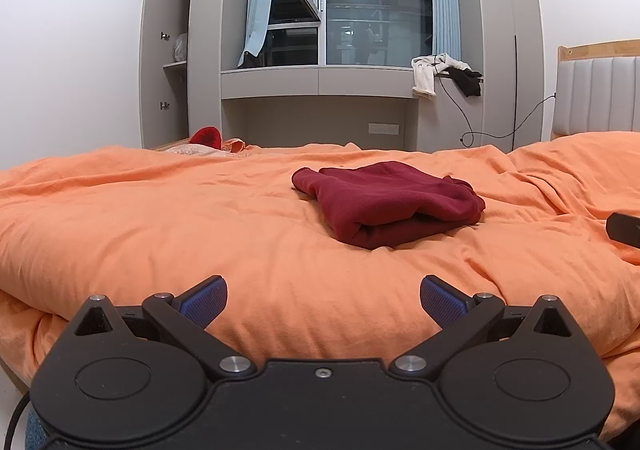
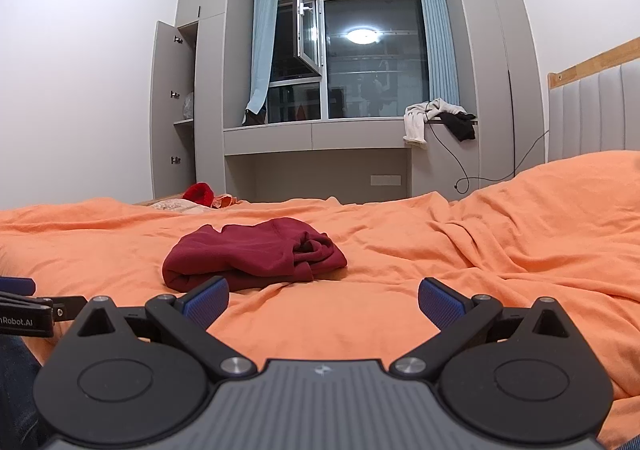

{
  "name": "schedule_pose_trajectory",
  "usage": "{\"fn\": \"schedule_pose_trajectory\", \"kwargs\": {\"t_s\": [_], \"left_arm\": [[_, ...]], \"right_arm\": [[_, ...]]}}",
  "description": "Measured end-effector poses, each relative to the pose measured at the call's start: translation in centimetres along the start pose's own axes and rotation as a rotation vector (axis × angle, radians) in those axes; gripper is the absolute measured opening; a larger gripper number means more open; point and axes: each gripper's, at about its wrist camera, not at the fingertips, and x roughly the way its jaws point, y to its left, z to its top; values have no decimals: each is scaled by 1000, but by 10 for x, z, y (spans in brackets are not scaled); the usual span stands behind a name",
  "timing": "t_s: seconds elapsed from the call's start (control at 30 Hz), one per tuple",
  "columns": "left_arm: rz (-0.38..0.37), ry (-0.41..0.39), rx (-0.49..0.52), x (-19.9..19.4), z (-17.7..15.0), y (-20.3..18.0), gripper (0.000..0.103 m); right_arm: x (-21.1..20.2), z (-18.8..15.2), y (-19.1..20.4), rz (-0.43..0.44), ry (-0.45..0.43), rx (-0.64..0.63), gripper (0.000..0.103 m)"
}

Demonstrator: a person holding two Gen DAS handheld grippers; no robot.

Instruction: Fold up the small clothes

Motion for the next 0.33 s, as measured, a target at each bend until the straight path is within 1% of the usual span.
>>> {"fn": "schedule_pose_trajectory", "kwargs": {"t_s": [0.33], "left_arm": [[1, 0, 2, -1, 0, 0, 103]], "right_arm": [[1, -1, 2, 3, 2, -9, 103]]}}
